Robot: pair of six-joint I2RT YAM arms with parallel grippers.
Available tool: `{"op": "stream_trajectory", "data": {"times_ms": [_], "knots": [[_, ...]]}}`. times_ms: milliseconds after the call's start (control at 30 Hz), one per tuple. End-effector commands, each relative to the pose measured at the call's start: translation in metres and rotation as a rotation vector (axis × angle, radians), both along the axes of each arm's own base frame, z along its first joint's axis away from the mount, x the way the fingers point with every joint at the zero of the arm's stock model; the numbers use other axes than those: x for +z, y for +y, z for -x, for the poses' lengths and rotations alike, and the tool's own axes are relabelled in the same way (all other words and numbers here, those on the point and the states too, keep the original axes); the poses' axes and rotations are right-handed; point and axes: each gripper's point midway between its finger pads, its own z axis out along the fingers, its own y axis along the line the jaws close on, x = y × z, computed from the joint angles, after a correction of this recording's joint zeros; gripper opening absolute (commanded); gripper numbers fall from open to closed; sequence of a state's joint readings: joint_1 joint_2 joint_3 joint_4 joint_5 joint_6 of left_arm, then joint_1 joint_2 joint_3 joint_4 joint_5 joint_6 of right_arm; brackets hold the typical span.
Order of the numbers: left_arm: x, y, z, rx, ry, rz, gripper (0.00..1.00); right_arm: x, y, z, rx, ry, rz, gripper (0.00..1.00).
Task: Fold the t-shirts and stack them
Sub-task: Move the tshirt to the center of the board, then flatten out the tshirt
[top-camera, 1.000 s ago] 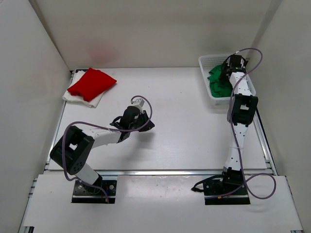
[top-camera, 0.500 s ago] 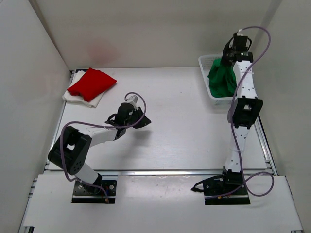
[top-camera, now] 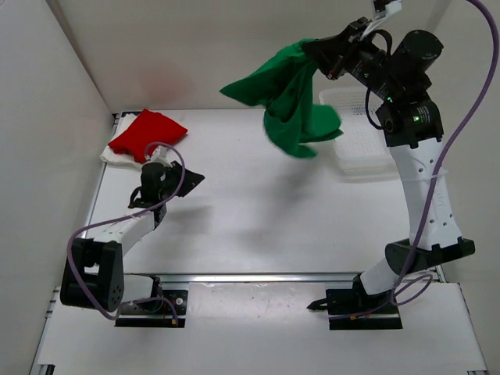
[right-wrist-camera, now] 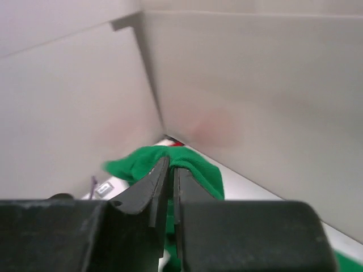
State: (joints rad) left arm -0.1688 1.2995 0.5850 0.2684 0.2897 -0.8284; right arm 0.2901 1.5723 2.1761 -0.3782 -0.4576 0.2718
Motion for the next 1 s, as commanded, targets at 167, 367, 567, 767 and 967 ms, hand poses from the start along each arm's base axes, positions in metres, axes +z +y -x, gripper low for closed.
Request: {"op": "stream_trajectory", "data": {"times_ms": [167, 367, 567, 767, 967], "knots": [[0.022, 0.049, 0.007, 0.156, -0.072, 0.004, 0.30, -0.127, 0.006, -0.016, 0.231, 0.214, -0.141, 0.00], [-0.014, 0.013, 0.017, 0.031, 0.012, -0.124, 0.34, -0.320, -0.022, -0.068, 0.085, 0.634, -0.172, 0.02], [-0.044, -0.001, 0.028, -0.004, 0.055, -0.237, 0.42, -0.367, -0.050, -0.087, -0.234, 0.721, -0.032, 0.45], [-0.060, 0.006, 0.012, 0.037, 0.102, -0.245, 0.52, -0.414, -0.015, -0.004, -0.300, 0.732, 0.098, 0.47], [-0.084, 0.006, -0.002, 0.038, 0.168, -0.207, 0.64, -0.486, 0.038, 0.133, -0.102, 0.850, 0.348, 0.40]]}}
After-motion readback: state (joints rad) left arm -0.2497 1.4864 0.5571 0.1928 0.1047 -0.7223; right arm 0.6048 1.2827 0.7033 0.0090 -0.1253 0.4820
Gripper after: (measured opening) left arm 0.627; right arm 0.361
